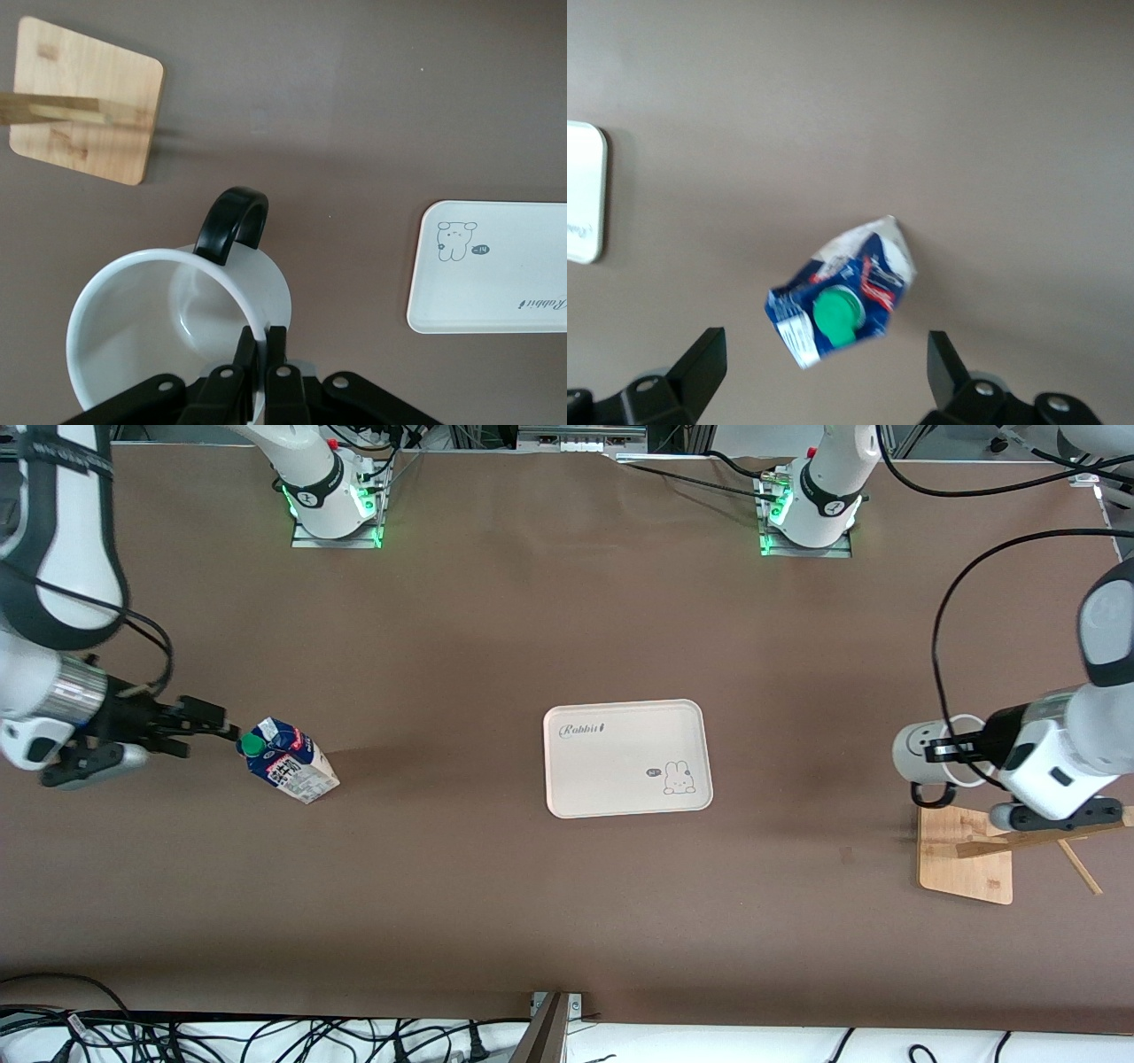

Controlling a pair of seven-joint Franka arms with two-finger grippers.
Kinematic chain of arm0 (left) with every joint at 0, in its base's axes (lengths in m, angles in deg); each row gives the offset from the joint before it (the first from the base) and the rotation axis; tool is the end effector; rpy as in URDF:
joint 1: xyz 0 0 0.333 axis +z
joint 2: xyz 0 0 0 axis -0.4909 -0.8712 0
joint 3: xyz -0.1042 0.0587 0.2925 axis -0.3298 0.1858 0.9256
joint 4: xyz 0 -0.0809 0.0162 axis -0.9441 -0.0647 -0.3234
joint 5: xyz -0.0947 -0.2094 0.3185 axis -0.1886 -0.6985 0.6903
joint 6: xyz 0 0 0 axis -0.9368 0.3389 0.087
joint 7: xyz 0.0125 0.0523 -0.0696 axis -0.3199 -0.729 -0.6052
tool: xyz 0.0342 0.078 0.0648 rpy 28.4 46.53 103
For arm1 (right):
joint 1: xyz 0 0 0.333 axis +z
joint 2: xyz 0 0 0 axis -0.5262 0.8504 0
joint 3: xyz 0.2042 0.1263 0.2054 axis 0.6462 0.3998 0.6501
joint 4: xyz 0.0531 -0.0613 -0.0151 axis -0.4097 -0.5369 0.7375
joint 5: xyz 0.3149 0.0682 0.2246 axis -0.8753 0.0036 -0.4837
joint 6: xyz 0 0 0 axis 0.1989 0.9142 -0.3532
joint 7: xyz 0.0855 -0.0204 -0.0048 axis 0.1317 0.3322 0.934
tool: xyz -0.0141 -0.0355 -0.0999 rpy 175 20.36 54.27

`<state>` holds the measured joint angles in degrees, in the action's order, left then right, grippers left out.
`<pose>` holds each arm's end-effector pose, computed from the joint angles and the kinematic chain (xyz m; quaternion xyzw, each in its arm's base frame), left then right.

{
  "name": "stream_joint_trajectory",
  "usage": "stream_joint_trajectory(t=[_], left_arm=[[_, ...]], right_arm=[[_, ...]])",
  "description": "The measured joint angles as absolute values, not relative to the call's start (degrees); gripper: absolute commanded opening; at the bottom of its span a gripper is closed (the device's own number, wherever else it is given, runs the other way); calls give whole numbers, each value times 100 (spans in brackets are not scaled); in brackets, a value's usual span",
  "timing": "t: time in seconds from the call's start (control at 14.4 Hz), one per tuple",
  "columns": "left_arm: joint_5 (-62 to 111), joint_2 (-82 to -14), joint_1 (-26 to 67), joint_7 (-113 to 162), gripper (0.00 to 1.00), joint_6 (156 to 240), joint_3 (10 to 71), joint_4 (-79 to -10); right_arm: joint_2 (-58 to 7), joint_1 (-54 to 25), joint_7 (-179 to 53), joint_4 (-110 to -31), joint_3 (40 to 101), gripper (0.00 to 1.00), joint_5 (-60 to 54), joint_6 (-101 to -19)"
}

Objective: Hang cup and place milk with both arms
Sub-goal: 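Release the carton with the right gripper while the left gripper carries the mug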

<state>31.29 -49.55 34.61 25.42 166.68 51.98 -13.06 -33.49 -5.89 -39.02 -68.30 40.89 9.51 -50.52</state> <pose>0.6758 -0.0040 0.5022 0.9936 0.0557 -0.0897 0.0393 0.6252 -0.0381 0.4551 -0.9859 -0.1125 -0.0116 0.1230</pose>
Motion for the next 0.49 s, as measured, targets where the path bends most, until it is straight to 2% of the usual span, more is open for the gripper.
stream_joint_trajectory(t=[0.21, 0.49], left_arm=[[3422, -4895, 3547, 2220, 0, 16650, 5199, -1188], [3672, -4877, 3835, 1612, 0, 16643, 5212, -825]], right_arm=[[-3361, -602, -3902, -6052, 3750, 100, 1210, -4249], [-3361, -602, -3902, -5370, 3593, 100, 1512, -3719]])
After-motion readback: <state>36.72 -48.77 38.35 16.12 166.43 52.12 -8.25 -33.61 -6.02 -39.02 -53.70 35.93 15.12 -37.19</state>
